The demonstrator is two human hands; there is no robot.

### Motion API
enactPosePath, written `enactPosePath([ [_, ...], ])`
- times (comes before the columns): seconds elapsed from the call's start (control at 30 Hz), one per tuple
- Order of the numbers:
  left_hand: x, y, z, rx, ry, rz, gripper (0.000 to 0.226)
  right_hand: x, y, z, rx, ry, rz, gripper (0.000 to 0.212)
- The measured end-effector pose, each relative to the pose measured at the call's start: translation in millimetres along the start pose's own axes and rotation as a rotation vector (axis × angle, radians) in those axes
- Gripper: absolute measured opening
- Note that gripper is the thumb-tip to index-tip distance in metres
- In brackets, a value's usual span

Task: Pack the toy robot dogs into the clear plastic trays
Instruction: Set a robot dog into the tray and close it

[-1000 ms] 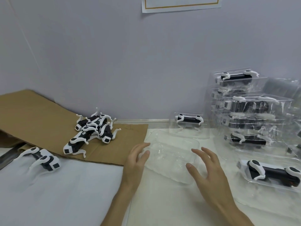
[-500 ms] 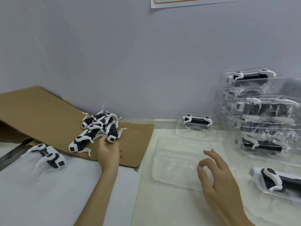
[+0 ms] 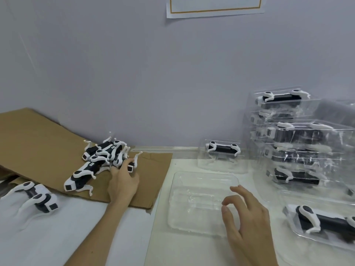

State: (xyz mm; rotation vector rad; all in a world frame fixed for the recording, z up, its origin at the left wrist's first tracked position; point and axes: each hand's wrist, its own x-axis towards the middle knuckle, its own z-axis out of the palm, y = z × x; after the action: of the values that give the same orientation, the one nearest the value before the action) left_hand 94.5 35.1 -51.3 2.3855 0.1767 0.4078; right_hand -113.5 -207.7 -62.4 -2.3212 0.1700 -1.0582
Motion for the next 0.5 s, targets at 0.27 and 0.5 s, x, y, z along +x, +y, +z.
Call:
enactPosePath([
  [0.27,-69.8,42.8,-15.6,-0.488,0.26,0.268,0.032,-2.1,-7.9,-3.6,-0.022,0.013,0.002,0.041],
  [0.5,-117.9,105.8,-53.8,-0.867,0.09,0.444,0.026,-3.3,-18.6,-13.5,0.155,0.007,-0.011,0.075],
])
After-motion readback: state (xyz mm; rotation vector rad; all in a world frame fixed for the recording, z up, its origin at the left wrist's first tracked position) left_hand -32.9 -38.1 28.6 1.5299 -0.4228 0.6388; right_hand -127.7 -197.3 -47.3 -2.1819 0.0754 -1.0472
